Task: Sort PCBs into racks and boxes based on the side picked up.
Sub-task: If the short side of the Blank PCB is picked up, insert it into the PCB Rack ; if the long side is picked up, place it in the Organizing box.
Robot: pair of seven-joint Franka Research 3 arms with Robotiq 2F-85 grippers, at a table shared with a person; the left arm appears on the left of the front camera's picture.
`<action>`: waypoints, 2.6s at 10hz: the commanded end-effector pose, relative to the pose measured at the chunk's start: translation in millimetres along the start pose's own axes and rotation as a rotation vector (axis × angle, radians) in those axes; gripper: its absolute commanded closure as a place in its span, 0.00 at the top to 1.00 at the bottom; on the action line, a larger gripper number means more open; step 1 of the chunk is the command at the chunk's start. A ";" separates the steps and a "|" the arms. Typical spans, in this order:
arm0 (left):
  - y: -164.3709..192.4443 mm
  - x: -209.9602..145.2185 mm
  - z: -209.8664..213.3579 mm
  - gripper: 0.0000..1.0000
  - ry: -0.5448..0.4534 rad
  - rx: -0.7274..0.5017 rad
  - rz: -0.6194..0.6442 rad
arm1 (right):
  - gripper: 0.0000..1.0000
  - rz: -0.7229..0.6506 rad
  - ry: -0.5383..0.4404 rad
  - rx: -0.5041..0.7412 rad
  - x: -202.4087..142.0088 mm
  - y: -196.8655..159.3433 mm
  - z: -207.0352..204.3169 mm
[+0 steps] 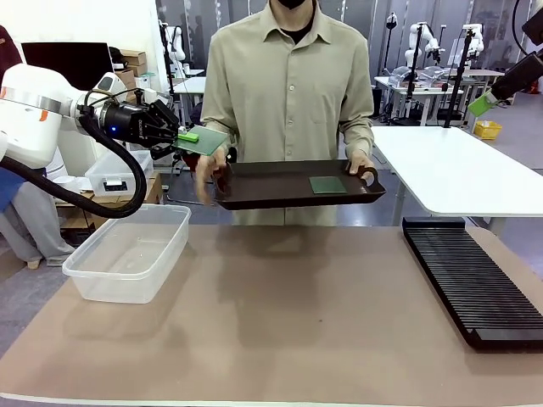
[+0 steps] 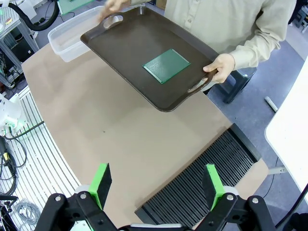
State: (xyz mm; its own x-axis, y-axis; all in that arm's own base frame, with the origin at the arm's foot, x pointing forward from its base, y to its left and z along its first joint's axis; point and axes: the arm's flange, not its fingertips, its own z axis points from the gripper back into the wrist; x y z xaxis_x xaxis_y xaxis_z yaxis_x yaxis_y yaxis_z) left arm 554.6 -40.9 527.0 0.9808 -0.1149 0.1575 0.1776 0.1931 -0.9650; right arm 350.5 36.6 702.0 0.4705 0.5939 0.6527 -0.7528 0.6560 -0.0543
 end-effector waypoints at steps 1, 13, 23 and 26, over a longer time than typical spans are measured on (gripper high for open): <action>0.5 -0.6 0.1 0.00 -0.001 -0.004 0.001 | 1.00 0.007 0.005 0.002 -0.7 1.8 -0.3; 0.1 0.0 0.0 0.02 0.000 0.000 0.000 | 1.00 0.007 0.005 0.002 -0.7 1.8 -0.3; -12.0 -9.0 41.2 0.02 0.081 0.474 -0.034 | 1.00 0.007 0.005 0.002 -0.7 1.8 -0.3; 13.5 -23.7 43.5 0.02 -0.001 0.669 -0.024 | 1.00 0.007 0.005 0.002 -0.7 1.8 -0.3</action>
State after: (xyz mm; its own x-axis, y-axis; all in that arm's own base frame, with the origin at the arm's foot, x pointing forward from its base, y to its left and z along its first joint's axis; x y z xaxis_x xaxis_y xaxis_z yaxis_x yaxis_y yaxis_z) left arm 552.9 16.6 528.8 0.9687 -0.1677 0.1831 0.2478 0.6970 -0.6729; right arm 350.5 36.6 702.0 0.4705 0.5939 0.6526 -0.7527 0.6561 -0.0544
